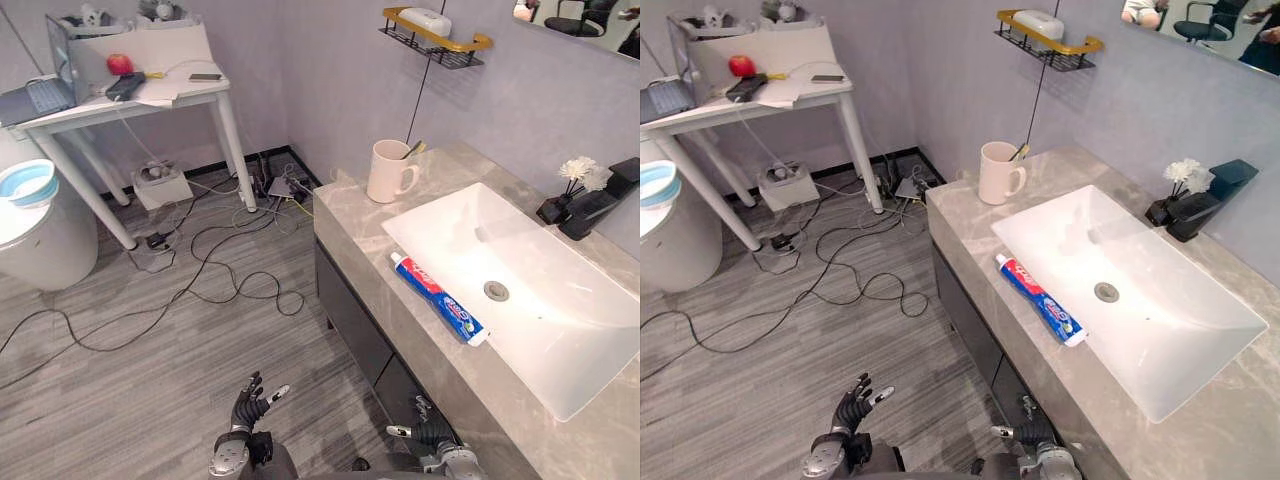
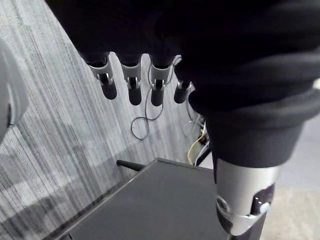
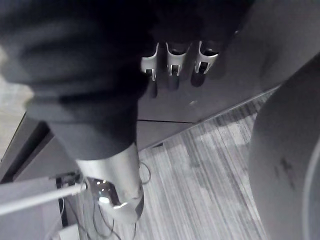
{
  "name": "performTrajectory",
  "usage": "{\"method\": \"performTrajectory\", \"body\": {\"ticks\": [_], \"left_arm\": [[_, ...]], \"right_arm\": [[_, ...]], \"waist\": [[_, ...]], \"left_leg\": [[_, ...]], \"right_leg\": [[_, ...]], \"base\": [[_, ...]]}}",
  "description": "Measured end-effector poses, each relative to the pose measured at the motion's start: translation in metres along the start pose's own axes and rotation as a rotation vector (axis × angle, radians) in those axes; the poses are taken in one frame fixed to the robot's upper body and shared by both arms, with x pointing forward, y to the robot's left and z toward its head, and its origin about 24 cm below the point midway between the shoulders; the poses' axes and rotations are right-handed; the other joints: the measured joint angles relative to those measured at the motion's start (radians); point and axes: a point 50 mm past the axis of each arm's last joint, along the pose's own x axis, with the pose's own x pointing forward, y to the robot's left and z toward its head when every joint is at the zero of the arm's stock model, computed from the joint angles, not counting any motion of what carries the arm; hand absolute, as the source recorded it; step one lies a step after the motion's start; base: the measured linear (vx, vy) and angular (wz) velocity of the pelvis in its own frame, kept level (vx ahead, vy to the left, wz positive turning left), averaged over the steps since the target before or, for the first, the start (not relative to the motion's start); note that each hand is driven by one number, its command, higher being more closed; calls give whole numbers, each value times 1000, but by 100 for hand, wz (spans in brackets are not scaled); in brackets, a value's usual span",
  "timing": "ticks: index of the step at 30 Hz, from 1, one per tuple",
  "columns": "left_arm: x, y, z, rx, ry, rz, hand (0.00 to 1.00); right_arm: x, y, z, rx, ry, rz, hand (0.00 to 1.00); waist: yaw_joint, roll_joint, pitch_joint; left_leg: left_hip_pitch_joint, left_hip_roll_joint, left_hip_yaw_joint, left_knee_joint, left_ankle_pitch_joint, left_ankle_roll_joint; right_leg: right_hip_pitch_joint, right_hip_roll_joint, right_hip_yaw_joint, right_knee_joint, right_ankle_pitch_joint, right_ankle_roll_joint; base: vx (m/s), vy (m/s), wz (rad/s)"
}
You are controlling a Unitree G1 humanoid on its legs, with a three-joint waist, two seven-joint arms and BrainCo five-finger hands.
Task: Organize washtable
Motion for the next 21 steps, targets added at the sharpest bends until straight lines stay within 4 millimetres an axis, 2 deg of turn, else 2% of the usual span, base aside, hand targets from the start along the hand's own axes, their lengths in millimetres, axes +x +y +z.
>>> {"method": "performTrajectory", "body": {"ticks": [1,2,3,4,5,9,11,12,14,16,18,19,20,21], "left_arm": [[0,0,-1,-2,4,0,0],[0,-2,-5,-6,22,-2,0],[0,7,-6,17,32,17,0],[2,10,-3,27,23,20,0],[3,11,-1,31,15,22,0],[3,8,-1,31,15,11,0],[4,8,0,34,13,11,0],[3,8,0,46,13,8,0],[3,7,-1,56,16,5,0],[5,6,2,64,5,1,0],[7,12,6,81,-1,11,0],[10,12,7,86,2,8,0],[12,12,8,91,5,5,0],[13,8,7,89,10,-5,0]], "right_arm": [[0,-4,-2,0,7,-14,0],[2,-11,-1,-13,12,-32,0],[2,-3,-4,-5,26,-15,0],[0,0,-8,4,35,-9,0],[-2,2,-12,11,47,-4,0],[-2,6,-10,12,41,12,0],[1,8,-1,8,11,21,0],[3,10,6,6,-14,25,0],[6,10,12,-3,-34,29,0],[10,10,16,-53,-36,44,0],[13,10,16,-92,-27,58,0],[16,6,19,-112,-32,50,0],[17,2,19,-119,-28,42,0],[17,-6,16,-135,-15,25,0]], "waist": [[0,11,-3],[0,33,-2],[-5,1,-16],[-8,-17,-24],[3,-37,-29],[21,-43,-34],[21,-47,-37],[21,-45,-36],[20,-26,-27],[11,9,-21],[19,17,-23],[15,25,-23],[3,36,-20],[-17,57,-21]], "left_leg": [[12,-19,-61,-82,21,-24],[40,-36,-114,-142,110,-56],[54,-86,-107,-158,82,-39],[60,-104,-100,-163,74,-32],[75,-118,-61,-157,56,-9],[146,-138,65,-158,9,33],[168,-138,129,-155,1,47],[180,-136,162,-150,1,48],[216,-129,202,-158,2,51],[274,-129,257,-228,3,54],[293,-128,275,-270,3,54],[293,-129,275,-281,3,54],[293,-125,273,-283,4,53],[298,-118,272,-282,9,53]], "right_leg": [[-3,-1,21,0,-5,18],[-3,4,69,2,-19,57],[0,-41,85,-22,-14,66],[-1,-57,87,-26,-13,69],[-1,-77,103,-25,-6,79],[-17,-100,191,-10,26,99],[-64,-102,199,40,35,114],[-107,-102,173,88,48,122],[-158,-114,62,147,73,104],[-181,-164,-261,150,77,80],[-172,-172,-442,94,82,53],[-166,-153,-450,43,96,67],[-160,-141,-444,22,108,61],[-141,-128,-443,-15,121,65]], "base": [[182,439,-111],[171,428,-85],[178,396,-70],[231,359,-53],[229,302,-68],[159,218,-87],[155,121,-108],[128,73,-128],[95,51,-133],[75,39,-121],[62,-40,-124],[45,-71,-102],[51,-55,-53],[75,-28,-20]]}}
